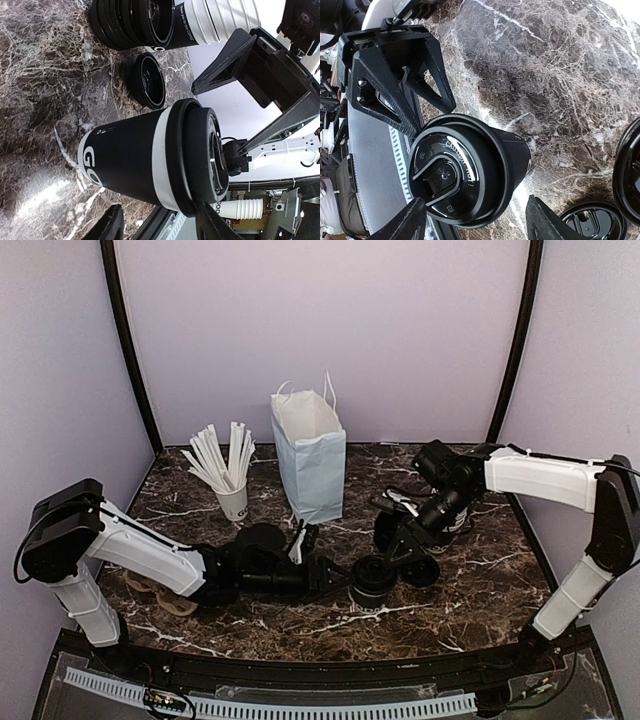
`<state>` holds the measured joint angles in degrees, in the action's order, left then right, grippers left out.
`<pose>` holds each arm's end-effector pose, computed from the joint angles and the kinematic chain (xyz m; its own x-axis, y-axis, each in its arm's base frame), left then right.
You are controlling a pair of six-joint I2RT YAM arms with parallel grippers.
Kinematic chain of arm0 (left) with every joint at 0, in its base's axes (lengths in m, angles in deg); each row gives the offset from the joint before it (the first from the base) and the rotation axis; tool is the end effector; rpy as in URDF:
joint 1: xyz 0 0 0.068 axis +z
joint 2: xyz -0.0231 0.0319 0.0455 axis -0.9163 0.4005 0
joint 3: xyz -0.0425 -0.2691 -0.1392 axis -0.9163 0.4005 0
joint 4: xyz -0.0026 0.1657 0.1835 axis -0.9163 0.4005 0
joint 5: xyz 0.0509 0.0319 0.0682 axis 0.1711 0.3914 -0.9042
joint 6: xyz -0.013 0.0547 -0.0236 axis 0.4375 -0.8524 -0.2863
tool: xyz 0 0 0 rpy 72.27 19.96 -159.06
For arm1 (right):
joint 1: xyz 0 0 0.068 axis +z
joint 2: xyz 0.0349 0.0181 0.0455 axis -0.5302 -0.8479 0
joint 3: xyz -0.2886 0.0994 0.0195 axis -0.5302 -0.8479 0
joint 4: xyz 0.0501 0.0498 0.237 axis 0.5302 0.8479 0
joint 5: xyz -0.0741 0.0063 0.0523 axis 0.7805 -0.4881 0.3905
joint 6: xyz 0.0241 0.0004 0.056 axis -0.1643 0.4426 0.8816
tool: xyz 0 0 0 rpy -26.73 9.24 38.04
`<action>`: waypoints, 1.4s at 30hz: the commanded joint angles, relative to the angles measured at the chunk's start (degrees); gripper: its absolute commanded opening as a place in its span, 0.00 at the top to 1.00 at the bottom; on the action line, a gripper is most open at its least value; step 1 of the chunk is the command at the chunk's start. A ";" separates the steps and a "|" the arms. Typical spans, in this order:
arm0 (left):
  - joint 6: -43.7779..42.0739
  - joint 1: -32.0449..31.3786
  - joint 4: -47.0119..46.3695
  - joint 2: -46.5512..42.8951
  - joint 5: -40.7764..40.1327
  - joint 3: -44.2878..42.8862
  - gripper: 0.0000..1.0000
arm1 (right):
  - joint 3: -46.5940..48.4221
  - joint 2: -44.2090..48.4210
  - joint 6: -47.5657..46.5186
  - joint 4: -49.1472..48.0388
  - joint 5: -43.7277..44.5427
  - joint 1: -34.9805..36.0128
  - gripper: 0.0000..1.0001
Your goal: Pack the takeout coffee
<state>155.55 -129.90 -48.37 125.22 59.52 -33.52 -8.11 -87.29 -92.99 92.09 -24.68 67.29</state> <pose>0.1479 -0.3173 0.2162 -0.9399 -0.1371 -0.3127 0.2471 0.3587 -0.9001 0.2184 0.1913 0.2689 -0.5794 -0.6830 -0.4446 -0.7852 0.3215 0.5293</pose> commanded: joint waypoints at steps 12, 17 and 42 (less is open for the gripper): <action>-3.62 0.48 7.00 0.79 1.28 -1.77 0.50 | -5.07 4.03 2.90 -2.20 2.64 -3.36 0.57; -4.54 0.53 7.74 1.24 1.52 -2.49 0.50 | -5.52 3.48 3.63 -3.30 2.55 -4.17 0.62; -6.28 -1.26 12.60 -8.52 -4.40 -2.58 0.40 | -6.39 7.58 4.11 -5.39 6.59 -4.84 0.60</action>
<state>150.76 -130.71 -37.12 117.51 56.55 -34.76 -13.79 -79.55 -90.43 89.36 -22.76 63.18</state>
